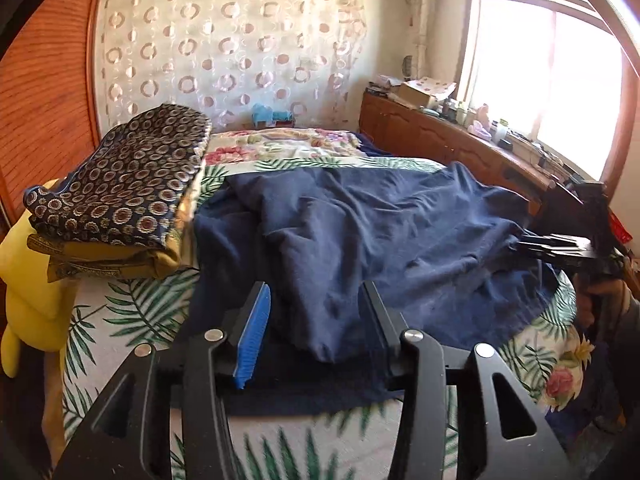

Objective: Fold small clothes

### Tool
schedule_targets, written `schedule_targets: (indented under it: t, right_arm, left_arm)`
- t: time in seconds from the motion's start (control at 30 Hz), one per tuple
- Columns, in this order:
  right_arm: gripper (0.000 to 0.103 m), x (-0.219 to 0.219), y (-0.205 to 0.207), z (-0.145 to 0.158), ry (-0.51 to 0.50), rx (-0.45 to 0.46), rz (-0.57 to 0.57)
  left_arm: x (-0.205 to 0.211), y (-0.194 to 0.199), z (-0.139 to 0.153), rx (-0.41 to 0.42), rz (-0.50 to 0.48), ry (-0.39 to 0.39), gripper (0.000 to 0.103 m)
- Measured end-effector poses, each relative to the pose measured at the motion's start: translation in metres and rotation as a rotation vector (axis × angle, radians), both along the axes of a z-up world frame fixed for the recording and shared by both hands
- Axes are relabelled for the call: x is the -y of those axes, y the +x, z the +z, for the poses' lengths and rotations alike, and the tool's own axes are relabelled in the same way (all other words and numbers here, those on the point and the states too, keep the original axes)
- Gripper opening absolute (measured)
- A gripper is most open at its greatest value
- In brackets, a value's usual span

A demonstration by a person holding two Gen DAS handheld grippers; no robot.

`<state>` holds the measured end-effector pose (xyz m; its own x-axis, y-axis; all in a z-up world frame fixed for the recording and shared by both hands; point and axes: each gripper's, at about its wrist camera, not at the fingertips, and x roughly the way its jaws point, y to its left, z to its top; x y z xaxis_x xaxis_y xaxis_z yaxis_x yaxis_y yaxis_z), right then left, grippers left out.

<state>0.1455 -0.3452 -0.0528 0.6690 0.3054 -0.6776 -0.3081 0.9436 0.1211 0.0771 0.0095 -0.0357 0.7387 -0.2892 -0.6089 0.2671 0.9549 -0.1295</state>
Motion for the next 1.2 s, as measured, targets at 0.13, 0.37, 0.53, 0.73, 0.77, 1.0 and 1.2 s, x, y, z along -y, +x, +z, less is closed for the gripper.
schedule_targets:
  t: [0.13, 0.37, 0.53, 0.73, 0.77, 1.0, 1.2]
  right_arm:
    - [0.054, -0.004, 0.018, -0.009, -0.019, -0.023, 0.004]
    - [0.045, -0.006, 0.031, -0.005, -0.031, -0.026, 0.011]
    - [0.010, -0.007, 0.023, -0.004, -0.013, -0.011, 0.031]
    - [0.006, -0.013, 0.006, 0.002, -0.001, 0.043, 0.070]
    - [0.006, -0.012, 0.003, 0.005, 0.007, 0.050, 0.075]
    - [0.005, -0.003, -0.028, 0.027, 0.042, 0.075, 0.108]
    - [0.006, -0.002, -0.059, 0.034, 0.051, 0.050, 0.143]
  left_arm:
    - [0.023, -0.009, -0.007, -0.025, -0.075, -0.007, 0.047]
    - [0.054, 0.008, -0.032, -0.124, -0.144, -0.017, 0.043]
    - [0.073, 0.018, -0.043, -0.164, -0.166, -0.001, 0.043]
    - [0.085, 0.024, -0.045, -0.144, -0.165, 0.079, 0.011]
    - [0.082, 0.022, -0.042, -0.138, -0.170, 0.064, 0.010]
    - [0.062, -0.015, 0.007, -0.038, -0.190, 0.021, 0.010]
    - [0.060, -0.028, 0.014, -0.046, -0.191, 0.038, 0.013]
